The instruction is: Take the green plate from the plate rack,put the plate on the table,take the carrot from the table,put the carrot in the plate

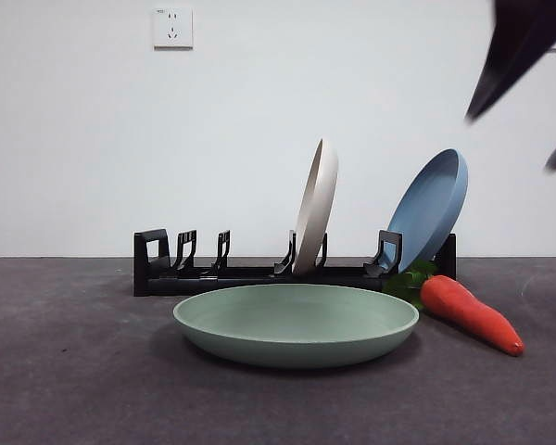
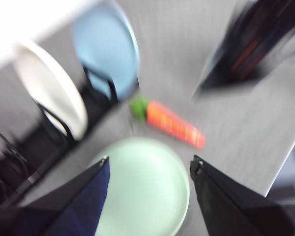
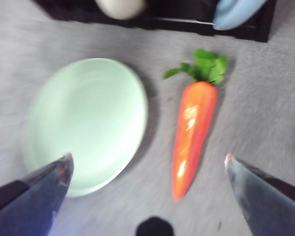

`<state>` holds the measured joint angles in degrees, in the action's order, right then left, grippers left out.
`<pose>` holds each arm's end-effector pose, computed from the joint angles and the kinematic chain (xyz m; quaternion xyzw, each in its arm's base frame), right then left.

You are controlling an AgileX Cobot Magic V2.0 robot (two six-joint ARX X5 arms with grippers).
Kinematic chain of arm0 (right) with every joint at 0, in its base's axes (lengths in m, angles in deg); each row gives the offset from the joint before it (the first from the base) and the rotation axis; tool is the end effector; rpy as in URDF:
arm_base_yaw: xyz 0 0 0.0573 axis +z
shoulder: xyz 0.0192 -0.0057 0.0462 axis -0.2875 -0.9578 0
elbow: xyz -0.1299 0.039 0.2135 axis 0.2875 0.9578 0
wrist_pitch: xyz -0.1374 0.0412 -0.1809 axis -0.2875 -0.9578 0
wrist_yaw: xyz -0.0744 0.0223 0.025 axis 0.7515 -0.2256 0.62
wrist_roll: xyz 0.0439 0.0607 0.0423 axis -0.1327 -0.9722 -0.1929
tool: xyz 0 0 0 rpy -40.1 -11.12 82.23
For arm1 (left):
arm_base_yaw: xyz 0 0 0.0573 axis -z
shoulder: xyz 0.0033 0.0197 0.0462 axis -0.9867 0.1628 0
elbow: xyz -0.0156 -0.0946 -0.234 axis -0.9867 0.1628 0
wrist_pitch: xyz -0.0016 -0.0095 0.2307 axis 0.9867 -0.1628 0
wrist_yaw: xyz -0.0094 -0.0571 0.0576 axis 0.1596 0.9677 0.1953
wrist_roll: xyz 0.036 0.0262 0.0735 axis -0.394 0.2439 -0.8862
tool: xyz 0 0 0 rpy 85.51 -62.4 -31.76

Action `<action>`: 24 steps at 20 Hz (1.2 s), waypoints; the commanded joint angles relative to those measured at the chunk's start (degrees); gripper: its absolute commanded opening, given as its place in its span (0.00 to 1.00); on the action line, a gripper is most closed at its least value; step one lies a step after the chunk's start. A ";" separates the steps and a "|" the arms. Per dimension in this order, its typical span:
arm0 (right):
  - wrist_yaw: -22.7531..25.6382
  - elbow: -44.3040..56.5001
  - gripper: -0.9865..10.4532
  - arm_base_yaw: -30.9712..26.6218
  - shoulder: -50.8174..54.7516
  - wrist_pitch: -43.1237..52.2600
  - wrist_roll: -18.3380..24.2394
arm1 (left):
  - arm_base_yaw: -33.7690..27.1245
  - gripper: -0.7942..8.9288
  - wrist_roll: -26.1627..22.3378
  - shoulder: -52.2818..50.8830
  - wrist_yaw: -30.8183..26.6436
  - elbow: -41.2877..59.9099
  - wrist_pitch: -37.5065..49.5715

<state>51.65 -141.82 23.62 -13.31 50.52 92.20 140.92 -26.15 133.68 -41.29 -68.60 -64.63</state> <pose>0.2441 0.0596 0.2360 0.0429 0.4318 0.2516 0.8651 0.1380 -0.2015 0.3747 0.1259 0.2037 -0.3603 0.9016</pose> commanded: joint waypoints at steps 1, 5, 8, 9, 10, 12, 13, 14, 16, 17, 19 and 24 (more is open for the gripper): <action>3.23 -0.07 0.69 2.21 -7.08 5.49 -1.31 | 0.11 0.37 1.73 -5.18 -0.26 0.13 0.00; 12.79 -0.07 0.69 6.43 -17.55 13.31 -1.11 | 0.11 0.37 3.17 -10.51 -0.20 0.13 -0.35; 15.82 -0.07 0.59 8.20 -23.02 18.16 -1.14 | 0.11 0.37 4.22 -11.50 -0.24 0.13 -1.55; 16.17 -0.07 0.58 8.50 -24.24 19.54 -1.20 | 0.11 0.37 4.61 -11.50 -0.22 0.13 -2.32; 17.70 -0.07 0.58 8.66 -25.09 20.55 -1.36 | 0.11 0.37 4.70 -11.50 -0.26 0.13 -3.10; 19.06 -0.07 0.57 8.66 -26.25 21.51 -1.38 | 0.11 0.37 4.74 -11.47 -0.28 0.13 -4.09; 19.26 -0.07 0.51 8.63 -26.69 21.57 -1.92 | 0.11 0.37 4.79 -11.50 -0.28 0.13 -4.26; 19.43 -0.07 0.46 8.63 -27.02 21.46 -2.40 | 0.11 0.37 5.33 -11.50 -0.42 0.13 -4.22; 19.58 -0.07 0.44 8.63 -27.47 21.40 -2.64 | 0.11 0.37 5.86 -11.50 -0.48 0.13 -4.22; 19.56 -0.07 0.44 8.63 -27.47 21.55 -2.69 | 0.11 0.37 5.84 -11.50 -0.52 0.13 -4.22; 19.56 -0.07 0.36 8.66 -27.47 21.84 -3.74 | 0.11 0.37 5.81 -11.50 -0.52 0.13 -4.20; 17.92 -0.07 0.17 8.66 -27.47 21.33 -3.89 | 0.11 0.37 5.79 -11.50 -2.12 0.13 -4.15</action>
<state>69.79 -141.84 32.13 -40.18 71.74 88.90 140.92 -20.75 122.25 -43.06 -68.67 -68.94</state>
